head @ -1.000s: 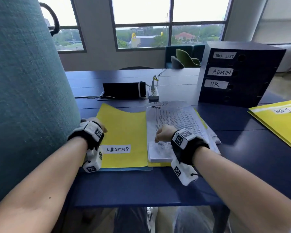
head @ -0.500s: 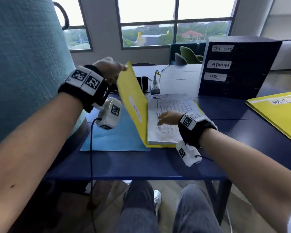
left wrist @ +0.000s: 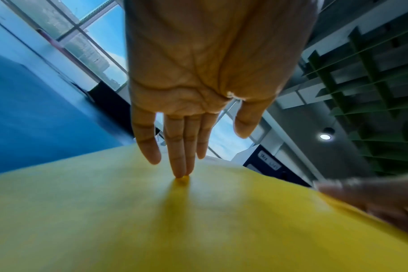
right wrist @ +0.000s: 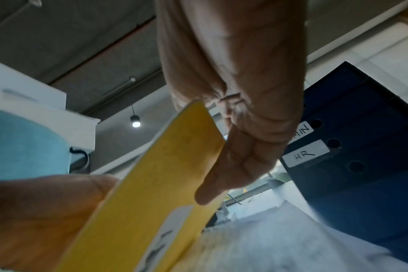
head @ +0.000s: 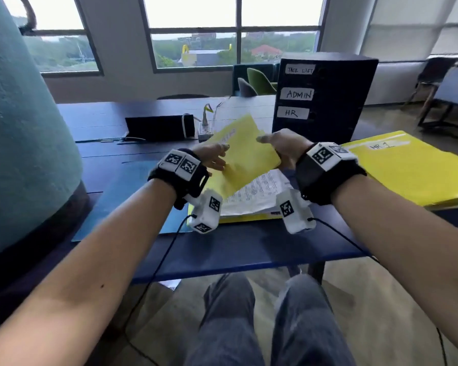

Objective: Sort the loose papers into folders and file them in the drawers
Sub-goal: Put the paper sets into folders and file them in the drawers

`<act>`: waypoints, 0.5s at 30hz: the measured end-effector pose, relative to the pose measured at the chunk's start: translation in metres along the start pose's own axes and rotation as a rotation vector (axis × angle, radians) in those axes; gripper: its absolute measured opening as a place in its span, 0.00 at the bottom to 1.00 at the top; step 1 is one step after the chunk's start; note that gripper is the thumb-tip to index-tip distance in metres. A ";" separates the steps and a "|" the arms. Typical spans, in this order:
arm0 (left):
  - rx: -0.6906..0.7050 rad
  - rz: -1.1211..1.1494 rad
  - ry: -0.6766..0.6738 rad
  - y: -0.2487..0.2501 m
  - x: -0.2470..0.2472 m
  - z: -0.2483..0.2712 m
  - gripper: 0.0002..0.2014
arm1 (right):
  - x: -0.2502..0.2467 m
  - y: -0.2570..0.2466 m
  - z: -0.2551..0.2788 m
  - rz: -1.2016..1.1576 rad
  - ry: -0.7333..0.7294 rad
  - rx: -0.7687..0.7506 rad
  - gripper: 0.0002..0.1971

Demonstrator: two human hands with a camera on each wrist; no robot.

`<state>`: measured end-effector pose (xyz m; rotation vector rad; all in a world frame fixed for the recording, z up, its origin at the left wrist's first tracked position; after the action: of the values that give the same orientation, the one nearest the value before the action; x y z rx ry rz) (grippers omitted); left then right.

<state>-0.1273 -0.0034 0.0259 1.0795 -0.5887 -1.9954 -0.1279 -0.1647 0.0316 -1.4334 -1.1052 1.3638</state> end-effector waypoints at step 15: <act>-0.233 -0.216 0.279 -0.044 -0.010 -0.059 0.25 | -0.019 0.075 -0.018 0.680 -0.052 0.207 0.17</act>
<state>-0.0925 0.0282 -0.0307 1.2872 -0.0925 -1.9862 -0.1071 -0.2018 -0.0358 -1.6963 -0.4833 1.9238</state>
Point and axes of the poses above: each hand's wrist, its own z-axis away from the middle knuckle, its own x-axis out of the palm, y = z × x, the point moved 2 cm from there along -z, towards the middle knuckle, and after that the axes turned 14 degrees about -x, right-handed, at the moved point
